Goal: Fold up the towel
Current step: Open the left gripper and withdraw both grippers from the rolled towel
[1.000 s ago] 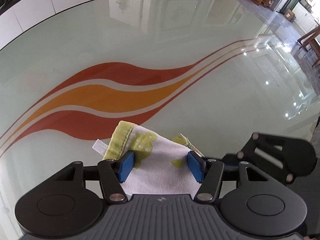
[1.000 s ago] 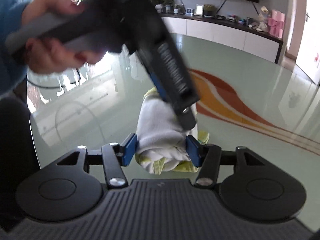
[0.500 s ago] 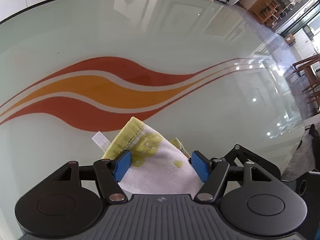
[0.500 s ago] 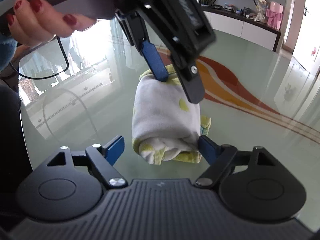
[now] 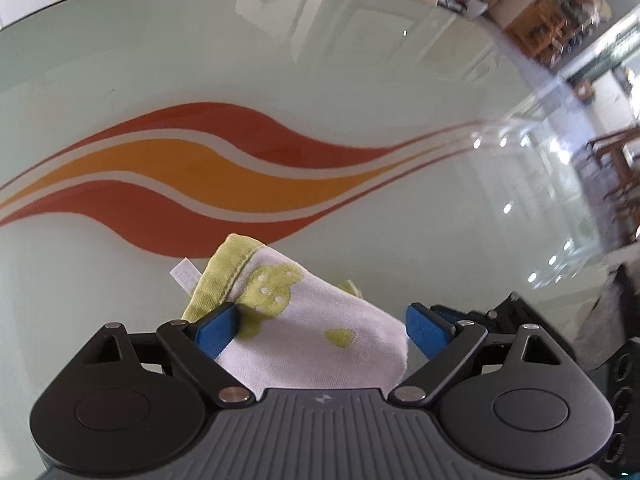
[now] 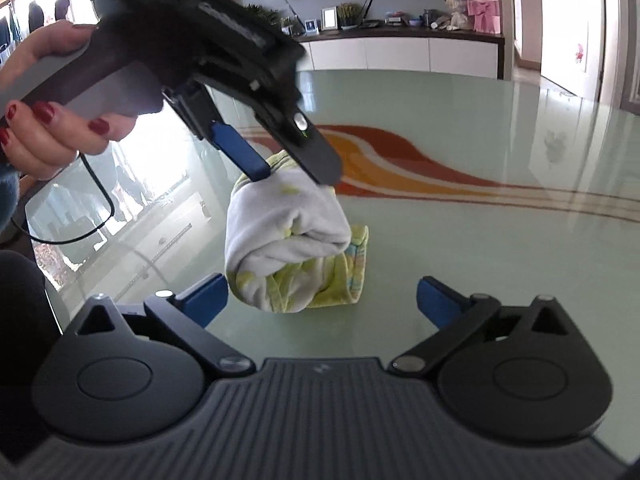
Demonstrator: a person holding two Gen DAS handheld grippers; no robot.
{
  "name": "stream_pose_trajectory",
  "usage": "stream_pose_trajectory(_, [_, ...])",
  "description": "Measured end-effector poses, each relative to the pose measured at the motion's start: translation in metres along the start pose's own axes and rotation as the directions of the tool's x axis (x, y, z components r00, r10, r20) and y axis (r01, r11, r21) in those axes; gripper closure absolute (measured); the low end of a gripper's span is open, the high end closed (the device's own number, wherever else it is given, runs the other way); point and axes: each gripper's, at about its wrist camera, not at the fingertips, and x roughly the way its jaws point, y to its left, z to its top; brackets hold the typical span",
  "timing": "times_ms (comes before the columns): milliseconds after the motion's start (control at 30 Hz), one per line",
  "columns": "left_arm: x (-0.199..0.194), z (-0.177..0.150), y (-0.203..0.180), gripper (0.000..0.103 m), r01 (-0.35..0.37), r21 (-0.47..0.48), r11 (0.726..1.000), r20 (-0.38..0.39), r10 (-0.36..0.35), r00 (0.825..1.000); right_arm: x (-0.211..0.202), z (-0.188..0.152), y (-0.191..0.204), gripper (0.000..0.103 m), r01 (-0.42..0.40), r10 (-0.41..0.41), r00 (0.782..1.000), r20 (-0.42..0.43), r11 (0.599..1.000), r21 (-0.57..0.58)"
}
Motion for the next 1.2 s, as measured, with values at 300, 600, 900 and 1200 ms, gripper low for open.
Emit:
stream_pose_trajectory(300, [-0.042, -0.041, 0.009, 0.008, 0.024, -0.097, 0.995, 0.161, -0.008, 0.987, -0.009, 0.004, 0.020, 0.000, 0.010, -0.010, 1.000, 0.000, 1.000, 0.001])
stream_pose_trajectory(600, [-0.068, -0.089, -0.005, 0.008, -0.143, -0.066, 0.988, 0.226, 0.154, 0.962, -0.011, 0.003, 0.062, 0.000, 0.058, -0.063, 0.998, -0.027, 0.984, -0.168])
stream_pose_trajectory(900, [-0.098, -0.157, 0.017, 0.007, -0.290, -0.145, 0.946, 0.313, 0.321, 0.894, -0.019, -0.003, 0.064, 0.000, 0.154, -0.158, 0.987, -0.030, 0.982, -0.110])
stream_pose_trajectory(1200, [-0.079, -0.206, 0.010, 0.007, -0.367, -0.160, 0.917, 0.356, 0.400, 0.844, -0.020, -0.019, 0.062, 0.000, 0.273, -0.273, 0.961, -0.036, 0.962, -0.003])
